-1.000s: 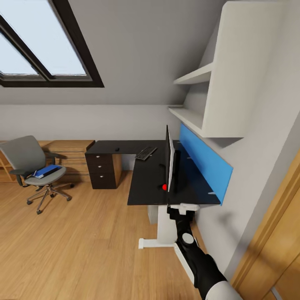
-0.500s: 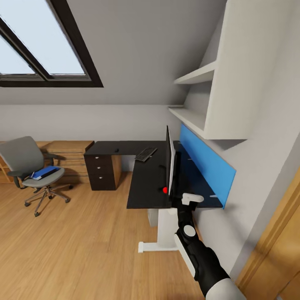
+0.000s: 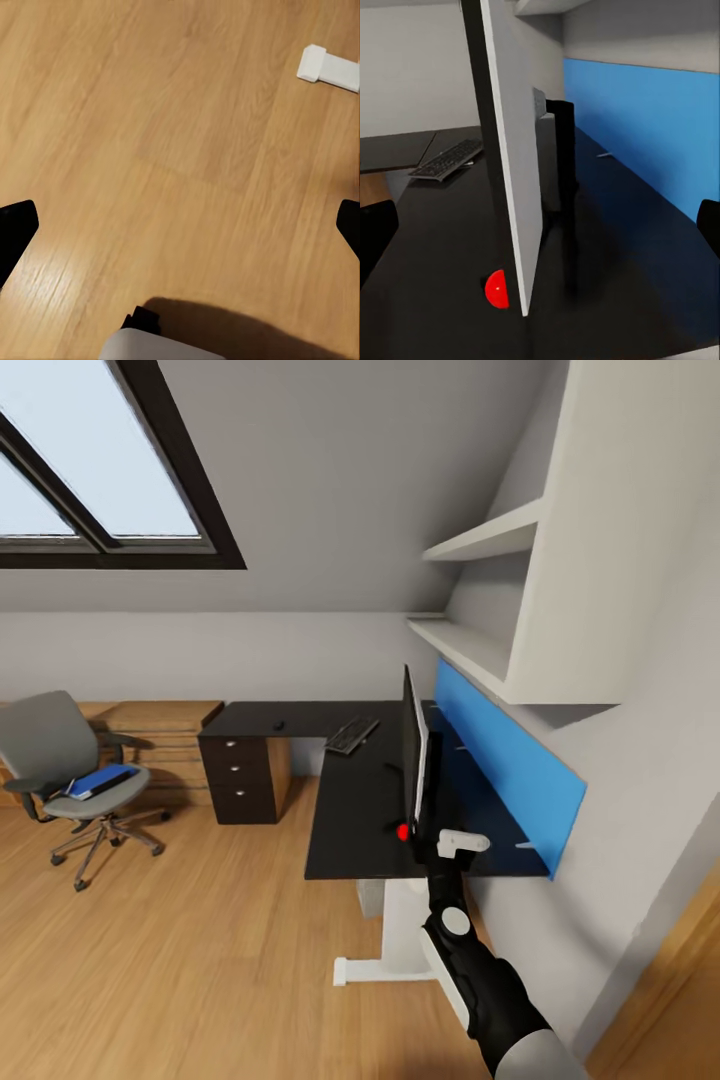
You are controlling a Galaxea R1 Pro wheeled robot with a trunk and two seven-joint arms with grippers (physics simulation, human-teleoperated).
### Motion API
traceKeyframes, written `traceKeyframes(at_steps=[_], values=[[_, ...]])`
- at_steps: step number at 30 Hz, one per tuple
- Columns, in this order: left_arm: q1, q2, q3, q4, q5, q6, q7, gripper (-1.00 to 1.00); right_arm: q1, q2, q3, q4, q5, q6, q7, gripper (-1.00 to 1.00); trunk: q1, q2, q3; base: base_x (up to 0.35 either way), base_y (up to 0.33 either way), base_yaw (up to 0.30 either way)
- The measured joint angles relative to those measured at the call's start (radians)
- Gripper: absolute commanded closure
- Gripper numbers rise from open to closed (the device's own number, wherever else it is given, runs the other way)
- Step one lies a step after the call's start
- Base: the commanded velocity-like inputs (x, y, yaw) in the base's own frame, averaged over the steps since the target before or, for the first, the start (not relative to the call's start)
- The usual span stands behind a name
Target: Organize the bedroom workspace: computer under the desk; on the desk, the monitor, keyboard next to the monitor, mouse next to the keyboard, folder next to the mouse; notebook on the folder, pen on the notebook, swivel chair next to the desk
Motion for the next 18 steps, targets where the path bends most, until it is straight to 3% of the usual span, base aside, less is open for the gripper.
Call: traceKeyframes(at_steps=[5,18], values=[[0.000,0.001,0.000,0.000,0.000,0.000,0.001,-1.00,0.000,-0.001,0.000,0.000,0.000,0.000,0.000,-1.00,0.000,0.000,0.000,0.158,0.031,0.000],[0.000,0.001,0.000,0.000,-0.002,0.000,0.001,-1.00,0.000,-0.001,0.000,0.000,0.001,0.000,-0.001,-1.00,0.001,0.000,0.000,0.012,0.002,0.000]])
